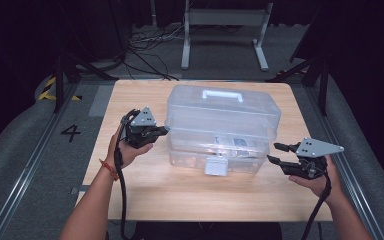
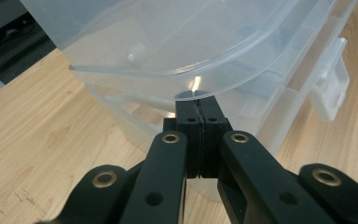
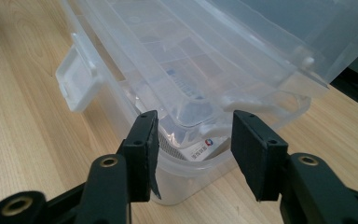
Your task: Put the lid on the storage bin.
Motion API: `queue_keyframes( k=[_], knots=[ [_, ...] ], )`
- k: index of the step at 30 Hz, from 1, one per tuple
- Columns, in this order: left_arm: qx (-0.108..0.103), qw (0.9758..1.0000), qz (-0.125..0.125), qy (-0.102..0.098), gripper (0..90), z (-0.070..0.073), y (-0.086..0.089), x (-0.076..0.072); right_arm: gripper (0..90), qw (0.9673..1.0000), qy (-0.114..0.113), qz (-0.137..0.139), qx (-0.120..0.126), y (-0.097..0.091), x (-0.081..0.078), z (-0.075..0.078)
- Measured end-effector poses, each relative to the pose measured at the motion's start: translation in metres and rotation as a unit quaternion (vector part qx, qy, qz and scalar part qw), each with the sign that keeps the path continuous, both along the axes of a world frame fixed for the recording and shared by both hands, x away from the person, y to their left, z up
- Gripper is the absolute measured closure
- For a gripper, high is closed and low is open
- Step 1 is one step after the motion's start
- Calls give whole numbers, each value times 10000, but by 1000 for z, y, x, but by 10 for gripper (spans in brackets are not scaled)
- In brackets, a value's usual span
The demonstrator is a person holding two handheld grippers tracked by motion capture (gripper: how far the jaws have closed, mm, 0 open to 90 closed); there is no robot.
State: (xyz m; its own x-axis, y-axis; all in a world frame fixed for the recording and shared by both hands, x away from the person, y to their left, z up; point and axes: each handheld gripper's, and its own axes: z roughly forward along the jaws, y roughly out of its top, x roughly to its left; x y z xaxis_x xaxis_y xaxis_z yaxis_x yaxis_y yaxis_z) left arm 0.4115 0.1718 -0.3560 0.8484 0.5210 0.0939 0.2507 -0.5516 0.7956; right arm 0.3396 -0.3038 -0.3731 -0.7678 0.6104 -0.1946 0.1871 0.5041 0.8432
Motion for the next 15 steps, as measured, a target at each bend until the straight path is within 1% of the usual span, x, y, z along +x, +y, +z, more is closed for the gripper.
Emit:
queue_keyframes(
  k=[1, 5, 9, 11, 12, 14, 15],
  knots=[
    [-33, 10000, -1, -3, 898, -2, 0, 0, 519, 10000, 4, -19, -2, 0, 0, 0],
    [49, 10000, -15, 52, 898, -7, 2, -2, 514, 10000, 32, -33, -20, -1, 1, -3],
    [51, 9999, -6, 132, 898, -13, 3, -3, 510, 9999, 62, -90, -42, -1, 3, -5],
    [61, 9999, -2, 146, 898, -15, 2, -3, 505, 9999, 69, -100, -59, -1, 3, -6],
    [103, 9998, -28, 153, 898, -16, 3, -3, 501, 9999, 82, -94, -59, -1, 4, -6],
    [66, 9998, -17, 188, 897, -17, 3, -4, 497, 9998, 120, -92, -107, 0, 4, -7],
    [111, 9998, -37, 184, 898, -17, 3, -4, 495, 9998, 138, -88, -128, 1, 4, -8]
  ],
)
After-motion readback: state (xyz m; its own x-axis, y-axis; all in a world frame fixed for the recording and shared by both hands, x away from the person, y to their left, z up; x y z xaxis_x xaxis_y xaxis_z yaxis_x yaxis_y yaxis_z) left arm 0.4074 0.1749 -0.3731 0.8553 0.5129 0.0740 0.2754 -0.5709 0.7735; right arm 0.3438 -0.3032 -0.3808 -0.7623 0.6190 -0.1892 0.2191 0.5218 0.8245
